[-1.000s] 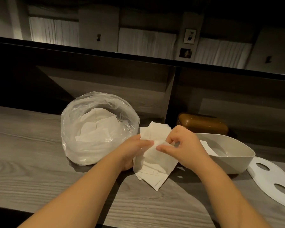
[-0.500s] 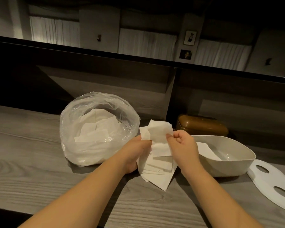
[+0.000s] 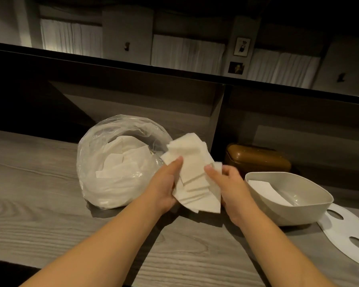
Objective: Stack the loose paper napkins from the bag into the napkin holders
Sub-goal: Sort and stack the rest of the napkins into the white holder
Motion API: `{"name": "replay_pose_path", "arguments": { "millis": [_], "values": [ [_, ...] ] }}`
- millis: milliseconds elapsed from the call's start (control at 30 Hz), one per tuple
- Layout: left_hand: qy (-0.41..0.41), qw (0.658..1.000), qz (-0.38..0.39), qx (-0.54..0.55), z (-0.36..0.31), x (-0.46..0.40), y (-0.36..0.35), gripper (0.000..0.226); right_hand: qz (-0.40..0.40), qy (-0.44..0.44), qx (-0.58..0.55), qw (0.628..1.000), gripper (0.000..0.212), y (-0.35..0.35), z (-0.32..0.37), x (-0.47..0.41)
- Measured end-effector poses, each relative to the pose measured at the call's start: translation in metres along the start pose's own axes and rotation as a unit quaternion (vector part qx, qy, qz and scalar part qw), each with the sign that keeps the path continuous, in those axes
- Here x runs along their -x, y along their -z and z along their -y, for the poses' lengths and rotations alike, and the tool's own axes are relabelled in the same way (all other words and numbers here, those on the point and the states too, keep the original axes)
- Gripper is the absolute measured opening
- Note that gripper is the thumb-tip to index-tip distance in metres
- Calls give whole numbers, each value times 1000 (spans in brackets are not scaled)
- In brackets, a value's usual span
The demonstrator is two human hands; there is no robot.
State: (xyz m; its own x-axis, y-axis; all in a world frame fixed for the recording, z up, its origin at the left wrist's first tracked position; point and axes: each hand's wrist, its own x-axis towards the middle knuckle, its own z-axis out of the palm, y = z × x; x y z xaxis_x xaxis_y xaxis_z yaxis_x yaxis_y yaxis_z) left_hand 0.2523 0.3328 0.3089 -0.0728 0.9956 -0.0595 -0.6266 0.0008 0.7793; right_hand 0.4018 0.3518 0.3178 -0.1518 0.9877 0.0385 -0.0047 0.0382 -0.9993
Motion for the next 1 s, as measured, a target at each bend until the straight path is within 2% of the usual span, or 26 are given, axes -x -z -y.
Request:
{"name": "replay_pose_path", "arguments": {
  "millis": [67, 100, 200, 400, 567, 667, 767, 867, 933, 1000],
  "values": [
    [-12, 998, -13, 61, -4, 0, -1, 17, 93, -54, -20, 994, 39, 0, -3, 6],
    [-17, 997, -16, 72, -4, 1, -2, 15, 114, -58, -22, 992, 34, -1, -5, 7],
    [-26, 996, -22, 81, -4, 3, -3, 9, 101, -44, -11, 994, 24, -4, -5, 7],
    [-49, 990, -79, 109, -5, -2, -2, 3, 103, -59, -22, 993, 25, 4, 5, 9],
    [-70, 983, -102, 137, -6, -4, 0, 7, 93, -53, -25, 994, 20, 5, 13, 14],
    [-86, 982, -117, 120, -8, -6, 2, 8, 50, -13, -102, 993, 26, 12, 21, 15],
    [-108, 985, -132, 12, -6, -7, 6, 25, 19, 39, -226, 973, 32, 21, 30, 16],
    [-107, 988, -90, -64, 2, -5, 3, 30, 25, 64, -325, 943, 44, 26, 39, 18],
    [-83, 992, -67, -70, 8, -3, -3, 30, 30, 43, -291, 955, 42, 22, 35, 15],
    [-60, 996, -48, -35, 13, -3, -8, 30, 14, 9, -154, 988, 31, 14, 23, 10]
  ]
}}
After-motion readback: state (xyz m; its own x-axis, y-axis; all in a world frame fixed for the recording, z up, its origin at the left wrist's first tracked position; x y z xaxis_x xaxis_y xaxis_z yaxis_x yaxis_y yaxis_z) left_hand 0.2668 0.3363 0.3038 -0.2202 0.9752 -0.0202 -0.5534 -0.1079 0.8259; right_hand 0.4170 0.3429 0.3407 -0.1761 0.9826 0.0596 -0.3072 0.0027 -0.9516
